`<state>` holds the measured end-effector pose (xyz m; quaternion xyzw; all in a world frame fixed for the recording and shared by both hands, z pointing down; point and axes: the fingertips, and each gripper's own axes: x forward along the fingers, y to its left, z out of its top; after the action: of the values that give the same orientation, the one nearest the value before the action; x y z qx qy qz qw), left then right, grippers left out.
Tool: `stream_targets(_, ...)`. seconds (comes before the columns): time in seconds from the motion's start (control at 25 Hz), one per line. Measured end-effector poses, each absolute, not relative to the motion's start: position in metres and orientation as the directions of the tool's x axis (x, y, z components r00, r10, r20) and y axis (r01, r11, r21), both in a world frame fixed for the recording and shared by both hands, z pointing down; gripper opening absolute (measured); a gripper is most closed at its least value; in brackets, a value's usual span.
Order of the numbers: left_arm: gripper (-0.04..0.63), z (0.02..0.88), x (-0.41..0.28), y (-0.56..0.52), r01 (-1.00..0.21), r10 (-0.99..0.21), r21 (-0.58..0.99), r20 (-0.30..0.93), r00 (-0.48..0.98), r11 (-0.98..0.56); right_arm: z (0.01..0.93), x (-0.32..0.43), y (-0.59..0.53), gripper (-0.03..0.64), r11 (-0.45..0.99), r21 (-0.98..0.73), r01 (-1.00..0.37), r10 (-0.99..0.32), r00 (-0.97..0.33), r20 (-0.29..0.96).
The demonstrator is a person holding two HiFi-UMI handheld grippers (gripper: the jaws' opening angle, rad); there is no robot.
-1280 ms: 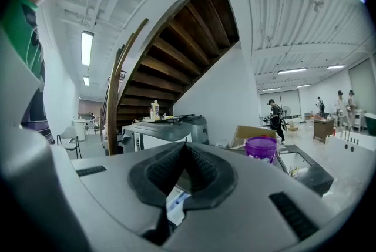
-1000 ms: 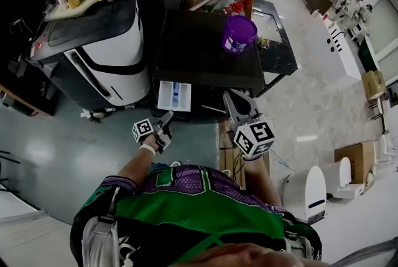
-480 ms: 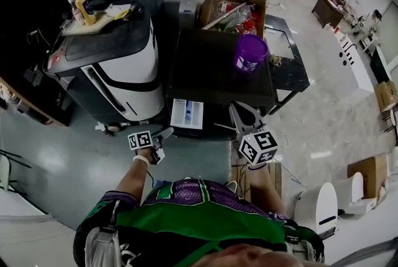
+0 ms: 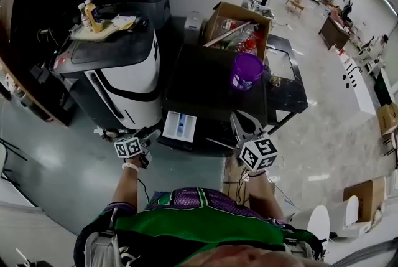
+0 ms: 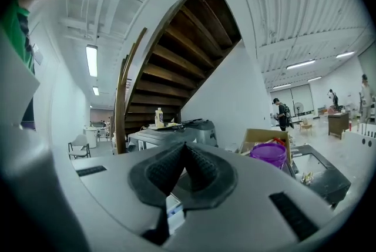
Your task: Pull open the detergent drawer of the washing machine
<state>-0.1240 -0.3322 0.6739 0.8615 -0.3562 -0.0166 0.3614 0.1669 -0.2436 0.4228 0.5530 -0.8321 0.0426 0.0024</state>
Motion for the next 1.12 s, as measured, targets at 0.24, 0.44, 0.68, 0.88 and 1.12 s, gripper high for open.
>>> stream_targets(0.24, 0.440, 0.582, -0.088, -0.326, -0.664, -0.714, 0.465, 0.093, 0.694, -0.585, 0.408, 0.203, -0.237, 0.000, 0.414, -0.061, -0.908, -0.909, -0.416, 0.028)
stream_targets(0.44, 0.440, 0.517, -0.042, -0.309, -0.680, -0.729, 0.351, -0.008, 0.685, -0.644, 0.401, 0.230, -0.228, 0.000, 0.428, -0.060, -0.902, -0.903, -0.429, 0.013)
stream_targets(0.68, 0.440, 0.462, 0.006, -0.285, -0.699, -0.738, 0.276, -0.065, 0.672, -0.660, 0.390, 0.249, -0.223, 0.000, 0.444, -0.064, -0.894, -0.896, -0.444, -0.014)
stream_targets(0.88, 0.439, 0.432, 0.040, -0.261, -0.674, -0.702, 0.212, -0.106, 0.704, -0.708, 0.379, 0.249, -0.217, 0.000, 0.449, -0.074, -0.890, -0.893, -0.446, -0.054)
stream_targets(1.12, 0.436, 0.419, 0.057, -0.245, -0.660, -0.673, 0.137, -0.077, 0.736, -0.738, 0.377, 0.241, -0.210, 0.000, 0.450, -0.114, -0.886, -0.893, -0.444, -0.077)
